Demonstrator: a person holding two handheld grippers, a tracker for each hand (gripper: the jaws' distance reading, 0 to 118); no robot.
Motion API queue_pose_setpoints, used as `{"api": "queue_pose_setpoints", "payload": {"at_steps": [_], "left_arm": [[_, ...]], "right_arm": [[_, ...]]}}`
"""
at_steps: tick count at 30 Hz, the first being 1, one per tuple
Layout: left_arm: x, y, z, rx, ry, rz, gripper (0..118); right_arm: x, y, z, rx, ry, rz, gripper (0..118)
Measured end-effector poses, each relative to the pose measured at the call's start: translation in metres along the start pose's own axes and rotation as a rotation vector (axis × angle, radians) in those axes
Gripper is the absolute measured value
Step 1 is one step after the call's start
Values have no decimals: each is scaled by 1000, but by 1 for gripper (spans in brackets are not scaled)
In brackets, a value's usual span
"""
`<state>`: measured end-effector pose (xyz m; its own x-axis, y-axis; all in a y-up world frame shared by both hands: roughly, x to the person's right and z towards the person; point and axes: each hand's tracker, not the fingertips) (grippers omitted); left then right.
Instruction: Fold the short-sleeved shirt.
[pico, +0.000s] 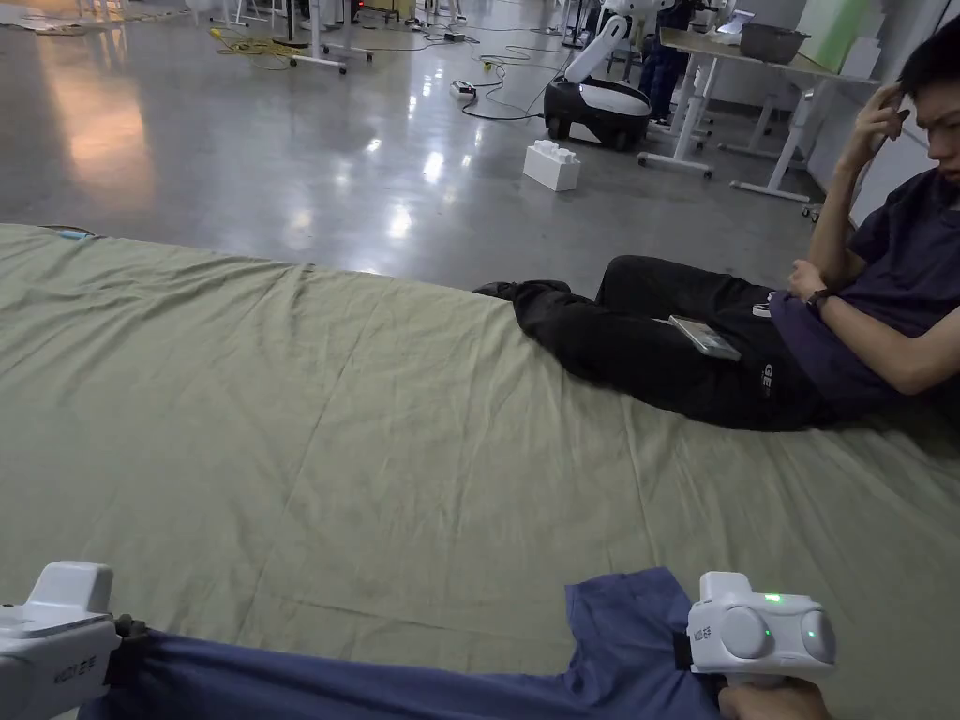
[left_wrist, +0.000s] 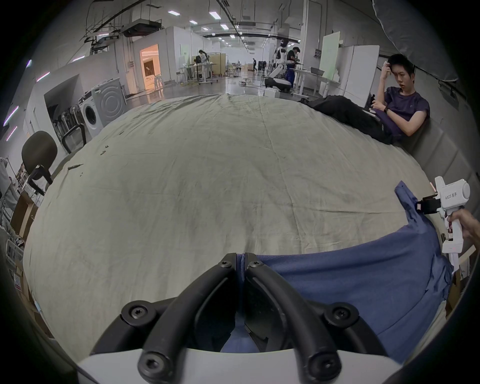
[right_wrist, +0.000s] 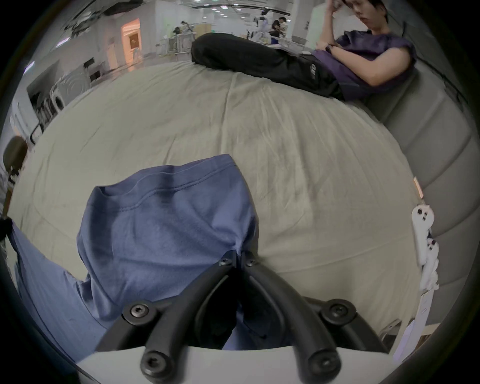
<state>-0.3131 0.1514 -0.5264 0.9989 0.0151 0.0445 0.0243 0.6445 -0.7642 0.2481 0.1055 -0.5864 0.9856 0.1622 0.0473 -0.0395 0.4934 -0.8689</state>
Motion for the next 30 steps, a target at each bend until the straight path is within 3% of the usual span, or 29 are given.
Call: {"api": "queue_pose_setpoints", "payload": {"at_steps": [5,12,23,30], "left_arm": [[-2,-3,7,11,-6,14,5],[-8,-7,35,66,-36,47,5],[-23,-34,109,154,-90,55,5],[-30,-88,146,131,-106,54,5]], "right_arm": [[9,-5,30,86,25,-82,2],[28,-33,107,225,60,-129,2],[36,-113,223,352,41,-31,2],[37,-176,253,276,44,-21,2]]}}
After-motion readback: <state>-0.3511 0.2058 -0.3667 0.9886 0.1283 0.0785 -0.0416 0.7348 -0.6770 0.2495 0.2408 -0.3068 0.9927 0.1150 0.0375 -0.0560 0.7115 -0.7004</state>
